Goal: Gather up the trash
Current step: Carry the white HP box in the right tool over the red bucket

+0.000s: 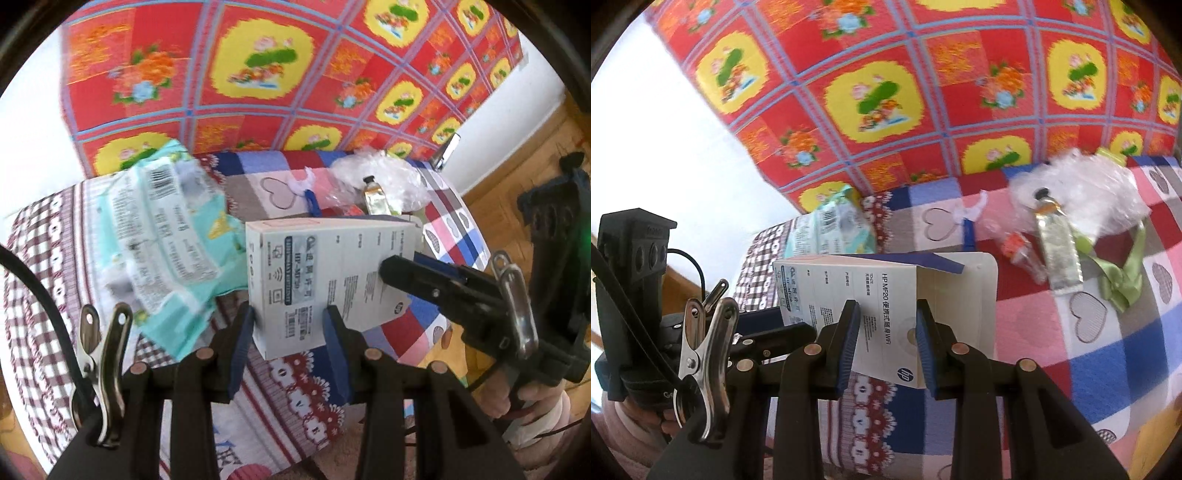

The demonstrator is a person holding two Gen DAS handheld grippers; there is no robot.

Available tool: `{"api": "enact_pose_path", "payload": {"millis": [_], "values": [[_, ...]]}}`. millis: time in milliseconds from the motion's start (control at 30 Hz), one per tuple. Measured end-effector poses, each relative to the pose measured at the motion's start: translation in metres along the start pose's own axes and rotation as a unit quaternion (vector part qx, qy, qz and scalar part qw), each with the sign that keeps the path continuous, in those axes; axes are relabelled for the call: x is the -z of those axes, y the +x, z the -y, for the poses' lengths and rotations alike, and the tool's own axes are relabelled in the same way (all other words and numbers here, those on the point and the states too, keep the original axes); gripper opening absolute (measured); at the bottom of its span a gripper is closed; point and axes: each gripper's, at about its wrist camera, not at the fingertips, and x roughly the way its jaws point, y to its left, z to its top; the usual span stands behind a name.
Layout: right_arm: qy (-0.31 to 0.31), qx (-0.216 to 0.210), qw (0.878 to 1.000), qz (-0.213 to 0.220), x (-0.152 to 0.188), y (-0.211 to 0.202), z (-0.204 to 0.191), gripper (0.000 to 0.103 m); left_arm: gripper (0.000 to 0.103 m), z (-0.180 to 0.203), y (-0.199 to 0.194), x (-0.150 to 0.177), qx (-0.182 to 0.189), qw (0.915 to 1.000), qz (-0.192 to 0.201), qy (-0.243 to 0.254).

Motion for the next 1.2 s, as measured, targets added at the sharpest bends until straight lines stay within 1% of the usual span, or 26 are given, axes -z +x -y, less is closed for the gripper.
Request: {"api": "enact_pose_path", "payload": {"millis": [167, 233, 367, 433, 567, 633, 933, 1200], "values": [[-0.035, -0.021, 0.999, -0.006, -0.006, 0.003, -0.021, 0.032, 0.040, -0.011, -0.019, 0.011, -0.017, 0.9990, 0.027, -0.032], [-0.052, -0.030, 0.998, -0.011, -0.009, 0.005, -0.027, 0.032, 0.040, -0.015, -0.026, 0.017, -0.024, 0.9975, 0.036, -0.056], [-0.088, -0.053, 0.995, -0.020, -0.013, 0.009, -0.042, 0.032, 0.040, -0.021, -0.036, 0.028, -0.045, 0.9939, 0.057, -0.083], [-0.108, -0.062, 0.992, -0.025, -0.015, 0.011, -0.051, 0.032, 0.040, -0.026, -0.043, 0.037, -0.055, 0.9907, 0.069, -0.103], [-0.150, -0.083, 0.984, -0.034, -0.016, 0.017, -0.073, 0.032, 0.040, -0.035, -0.054, 0.051, -0.072, 0.9850, 0.081, -0.135], [-0.171, -0.093, 0.980, -0.035, -0.016, 0.018, -0.085, 0.032, 0.040, -0.040, -0.062, 0.058, -0.086, 0.9811, 0.088, -0.149], [-0.218, -0.143, 0.964, -0.049, -0.015, 0.028, -0.128, 0.032, 0.040, -0.062, -0.094, 0.084, -0.132, 0.9658, 0.111, -0.194], [-0.256, -0.161, 0.951, -0.061, -0.007, 0.044, -0.169, 0.032, 0.039, -0.092, -0.111, 0.107, -0.143, 0.9535, 0.125, -0.234]]}}
